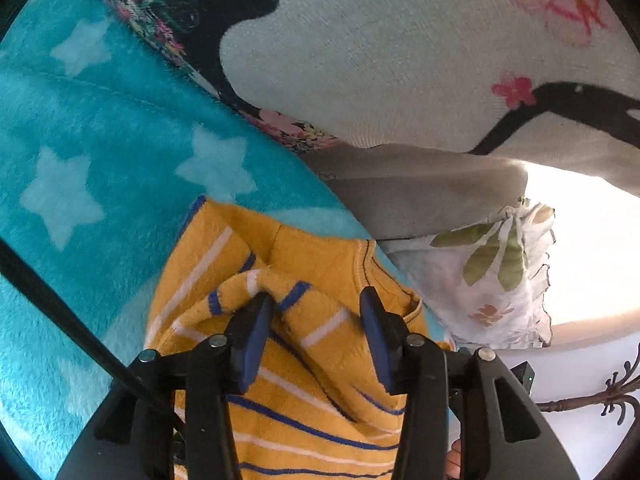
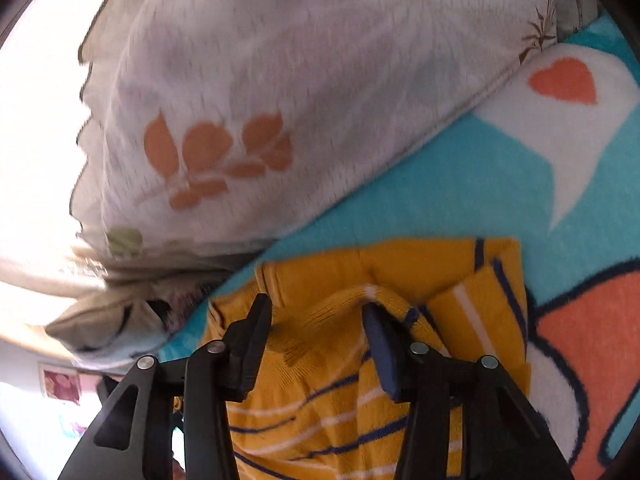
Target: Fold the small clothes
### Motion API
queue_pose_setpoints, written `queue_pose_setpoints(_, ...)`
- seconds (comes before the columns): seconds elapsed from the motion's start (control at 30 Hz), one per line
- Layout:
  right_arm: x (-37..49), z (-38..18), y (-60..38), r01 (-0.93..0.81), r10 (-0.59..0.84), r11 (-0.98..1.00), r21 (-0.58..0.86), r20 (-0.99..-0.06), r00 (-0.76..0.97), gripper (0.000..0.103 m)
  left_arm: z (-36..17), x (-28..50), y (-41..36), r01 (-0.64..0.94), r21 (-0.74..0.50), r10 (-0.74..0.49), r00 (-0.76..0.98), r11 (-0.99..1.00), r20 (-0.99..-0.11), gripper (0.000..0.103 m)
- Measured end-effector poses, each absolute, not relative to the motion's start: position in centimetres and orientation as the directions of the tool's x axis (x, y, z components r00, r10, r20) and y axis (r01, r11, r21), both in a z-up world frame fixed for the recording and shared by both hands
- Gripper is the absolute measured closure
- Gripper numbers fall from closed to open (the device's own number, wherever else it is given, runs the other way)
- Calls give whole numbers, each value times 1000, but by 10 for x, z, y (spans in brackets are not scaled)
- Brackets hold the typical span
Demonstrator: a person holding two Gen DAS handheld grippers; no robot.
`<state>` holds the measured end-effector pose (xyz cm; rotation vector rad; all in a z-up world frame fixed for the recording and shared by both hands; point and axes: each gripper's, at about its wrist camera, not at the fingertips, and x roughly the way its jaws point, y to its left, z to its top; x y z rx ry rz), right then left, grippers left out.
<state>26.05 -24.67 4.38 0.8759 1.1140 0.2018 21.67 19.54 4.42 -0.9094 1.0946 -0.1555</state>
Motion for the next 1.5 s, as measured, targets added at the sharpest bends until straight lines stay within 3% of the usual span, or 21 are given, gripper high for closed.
queue_pose_setpoints(0.1, 257, 53, -248, 238, 532, 692, 681, -705, 469, 48, 49, 210, 202, -312, -701, -512, 505, 642, -694, 52)
queue_pose_setpoints(0.23, 253, 63, -254, 229, 471, 739, 633, -729, 497, 37, 61, 204, 222, -361, -690, -431, 576, 628, -694, 41)
queue_pose_setpoints(0.4, 245, 80, -267, 230, 434, 755, 614, -731, 527, 35, 76, 189, 228, -345, -640, -380, 580, 687, -721, 41)
queue_pose_setpoints(0.63, 202, 88, -247, 89, 355, 895, 437, -818, 453, 35, 68, 143, 225, -284, -452, -281, 483, 845, -829, 40)
queue_pose_setpoints(0.9, 124, 70, -235, 18, 242, 962, 272, -884, 400, 35, 32, 97, 216, -211, -416, -314, 390, 885, -866, 40)
queue_pose_setpoints(0.97, 115, 55, -236, 11, 262, 959, 285, -895, 360, 37, 26, 96, 207, -195, -396, -304, 377, 897, -875, 40)
queue_pose_setpoints(1.0, 112, 48, -234, 14, 292, 949, 315, -895, 338, 58, 25, 97, 204, -181, -378, -291, 375, 908, -880, 63)
queue_pose_setpoints(1.03, 110, 42, -240, 36, 327, 934, 356, -890, 318, 79, 25, 98, 197, -155, -329, -263, 337, 932, -904, 93)
queue_pose_setpoints(1.13, 101, 41, -273, 133, 404, 874, 467, -852, 334, 92, 39, 87, 198, -134, -271, -213, 339, 953, -916, 94)
queue_pose_setpoints(1.27, 84, 31, -314, 243, 386, 847, 473, -861, 331, 91, 42, 68, 213, -178, -301, -236, 311, 937, -920, 97)
queue_pose_setpoints(1.37, 76, 48, -311, 199, 351, 878, 435, -869, 349, 83, 42, 59, 212, -157, -307, -245, 323, 939, -914, 97)
queue_pose_setpoints(1.5, 84, 97, -297, 129, 251, 929, 347, -846, 470, 82, 59, 46, 219, -164, -312, -234, 373, 936, -898, 95)
